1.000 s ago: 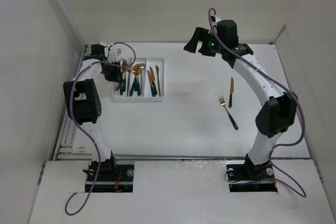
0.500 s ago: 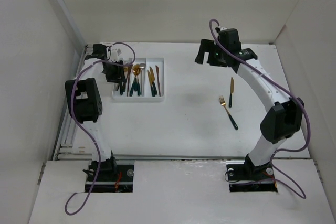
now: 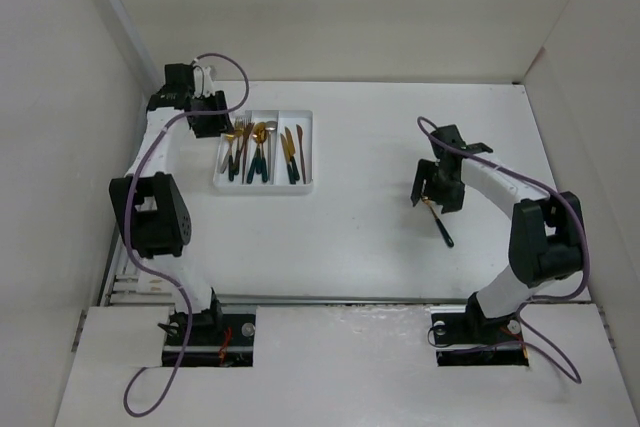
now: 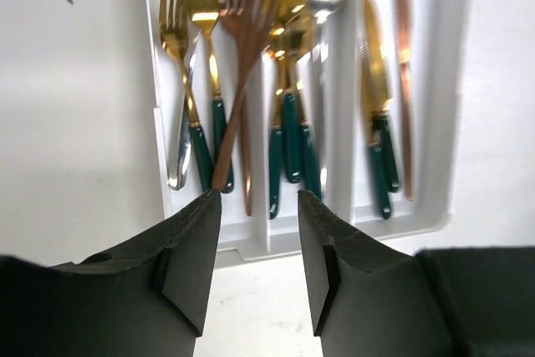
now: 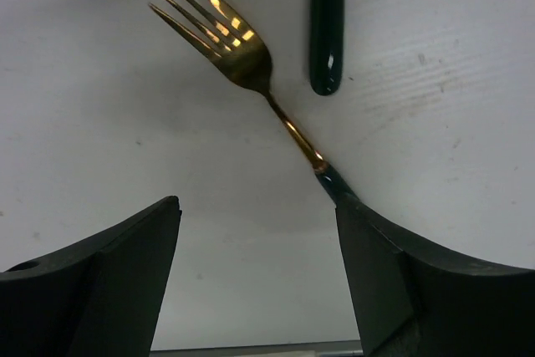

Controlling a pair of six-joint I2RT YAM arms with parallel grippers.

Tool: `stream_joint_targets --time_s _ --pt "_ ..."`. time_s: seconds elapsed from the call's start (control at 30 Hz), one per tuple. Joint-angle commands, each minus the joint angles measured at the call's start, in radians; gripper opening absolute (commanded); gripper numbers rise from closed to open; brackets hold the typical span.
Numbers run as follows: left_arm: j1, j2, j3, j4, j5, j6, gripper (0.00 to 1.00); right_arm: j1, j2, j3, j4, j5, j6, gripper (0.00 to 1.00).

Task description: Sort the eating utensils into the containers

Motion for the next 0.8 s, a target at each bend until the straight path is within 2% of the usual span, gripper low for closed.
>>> stream_joint_targets --time_s 0.0,0.17,0.33,0.4,0.5,0.53,0.67,0.7,0.77 --pt "-0.014 -0.158 -0.001 0.028 0.020 -0.033 0.39 -0.014 -0.016 -0.031 -0.025 0.062 0.030 0.80" --pt "-0.014 -0.244 -0.019 0.028 0.020 -0.033 0.39 -0.097 0.023 -0.088 0.051 0.016 0.007 0.80" --pt "-0.014 -0.294 -0.068 0.028 0.042 -0.042 0.39 -0.086 0.116 -0.088 0.051 -0.011 -0.011 0.75" --pt "-0.014 -0.308 -0.082 0.028 0.051 -0.042 0.39 -0.072 0.116 -0.088 0.061 -0.011 -0.011 0.75" --pt "-0.014 -0.334 -0.105 0.028 0.051 -0.051 0.39 -0.072 0.116 -0.099 0.061 -0.011 -0.011 0.69" --pt "-0.014 -0.345 -0.105 0.028 0.051 -0.051 0.39 -0.072 0.125 -0.099 0.061 -0.011 -0.011 0.66" --pt "-0.014 -0.363 -0.114 0.028 0.051 -0.051 0.39 -0.063 0.177 -0.051 0.061 -0.031 -0.020 0.40" --pt "-0.014 -0.364 -0.114 0.028 0.051 -0.051 0.39 -0.063 0.177 -0.051 0.061 -0.031 -0.031 0.28" --pt "-0.014 -0.364 -0.105 0.019 0.051 -0.042 0.39 -0.042 0.188 -0.036 0.061 -0.031 -0.040 0.16"
